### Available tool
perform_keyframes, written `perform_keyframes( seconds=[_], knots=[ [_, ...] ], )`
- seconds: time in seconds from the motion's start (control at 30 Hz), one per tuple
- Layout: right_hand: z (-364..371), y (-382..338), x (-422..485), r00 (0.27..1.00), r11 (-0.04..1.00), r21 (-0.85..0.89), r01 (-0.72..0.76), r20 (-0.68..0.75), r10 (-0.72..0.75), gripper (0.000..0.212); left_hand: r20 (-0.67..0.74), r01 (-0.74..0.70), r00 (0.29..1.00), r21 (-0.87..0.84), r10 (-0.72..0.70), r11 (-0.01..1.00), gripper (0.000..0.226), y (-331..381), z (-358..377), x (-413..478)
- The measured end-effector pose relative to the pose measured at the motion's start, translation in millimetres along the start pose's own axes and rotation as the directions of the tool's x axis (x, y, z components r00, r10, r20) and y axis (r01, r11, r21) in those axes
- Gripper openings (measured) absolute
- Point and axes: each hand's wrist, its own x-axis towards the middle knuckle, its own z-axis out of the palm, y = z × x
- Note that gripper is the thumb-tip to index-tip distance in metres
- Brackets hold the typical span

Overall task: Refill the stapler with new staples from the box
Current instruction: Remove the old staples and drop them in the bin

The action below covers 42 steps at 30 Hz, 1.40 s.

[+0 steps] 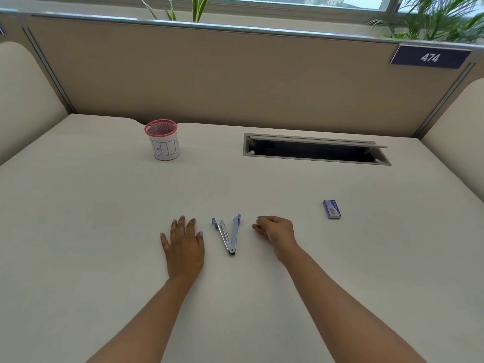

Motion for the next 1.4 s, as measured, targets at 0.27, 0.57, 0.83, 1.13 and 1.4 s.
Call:
perform_keyframes(
  seconds=[0.27,0.57,0.83,1.13,1.4],
  knots=[
    [5,-6,11,0.993,0.958,-0.271,0.097,0.095,-0.074,0.02,-0.016,-0.014,1.0,0.028,0.014,1.0,0.044,-2,2,0],
    [15,-11,21,0.968,0.818,-0.519,0.247,0.101,-0.228,0.02,0.016,-0.021,1.0,0.054,0.02,0.998,0.045,-1,-2,-1],
    [18,-9,25,0.96,0.769,-0.578,0.274,0.114,-0.256,0.013,0.033,-0.019,0.999,0.053,0.017,0.998,0.044,-2,-2,-1],
    [20,-10,24,0.963,0.756,-0.598,0.265,0.134,-0.232,0.015,0.0,-0.033,0.999,0.05,0.033,0.998,0.058,-1,-1,-1],
    [19,-12,21,0.99,0.913,-0.384,0.141,0.053,-0.131,0.026,0.047,-0.016,0.999,0.067,0.013,0.998,0.046,-1,-4,1]
  ],
)
